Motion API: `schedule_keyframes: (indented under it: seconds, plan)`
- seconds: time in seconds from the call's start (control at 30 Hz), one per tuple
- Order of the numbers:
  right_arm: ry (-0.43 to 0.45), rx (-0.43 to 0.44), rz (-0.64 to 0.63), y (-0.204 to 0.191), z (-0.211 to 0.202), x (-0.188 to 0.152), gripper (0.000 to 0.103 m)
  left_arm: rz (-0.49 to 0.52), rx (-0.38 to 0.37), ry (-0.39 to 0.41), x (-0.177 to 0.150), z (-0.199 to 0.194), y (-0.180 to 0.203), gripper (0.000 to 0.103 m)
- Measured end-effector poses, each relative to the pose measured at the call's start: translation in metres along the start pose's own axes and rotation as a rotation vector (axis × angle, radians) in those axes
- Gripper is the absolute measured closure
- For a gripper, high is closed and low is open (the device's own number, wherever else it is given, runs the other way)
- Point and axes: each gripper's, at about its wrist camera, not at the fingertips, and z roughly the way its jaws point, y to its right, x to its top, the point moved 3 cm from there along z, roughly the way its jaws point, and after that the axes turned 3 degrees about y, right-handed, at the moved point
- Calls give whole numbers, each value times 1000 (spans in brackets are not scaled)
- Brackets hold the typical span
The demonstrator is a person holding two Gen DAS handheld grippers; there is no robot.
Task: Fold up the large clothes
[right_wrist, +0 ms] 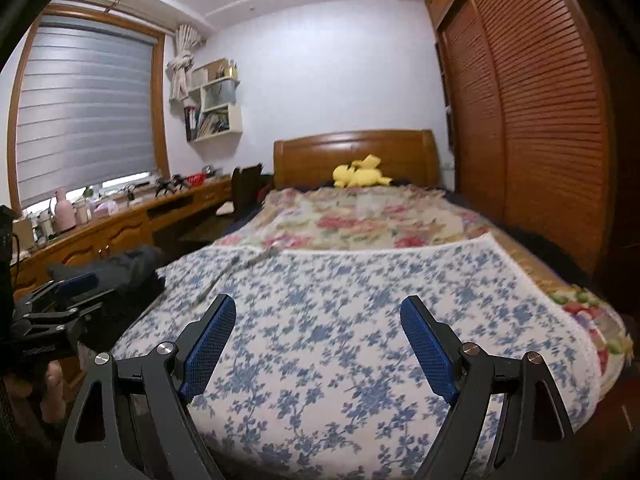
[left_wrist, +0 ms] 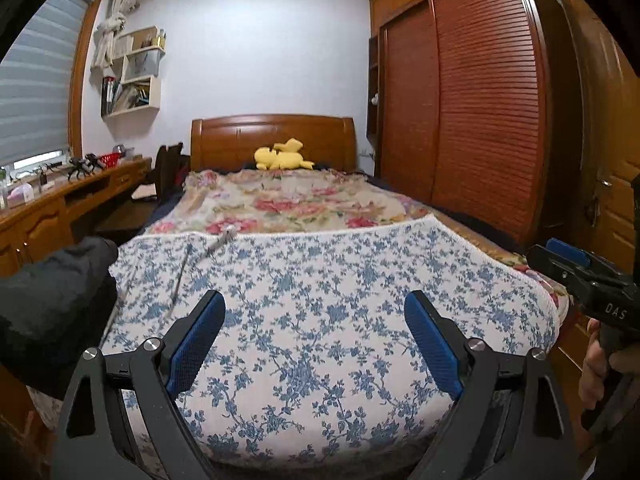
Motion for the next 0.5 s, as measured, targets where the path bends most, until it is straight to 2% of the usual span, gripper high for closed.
schedule_keyframes:
  seconds: [0.27,0.5]
  plan:
    - [2,-2,5,1,-11,-3,17,-7,11,20,6,-10,-1,11]
    - [-6,2,8,1,20,-13,17,-5,13,7,4,-10,-3,12]
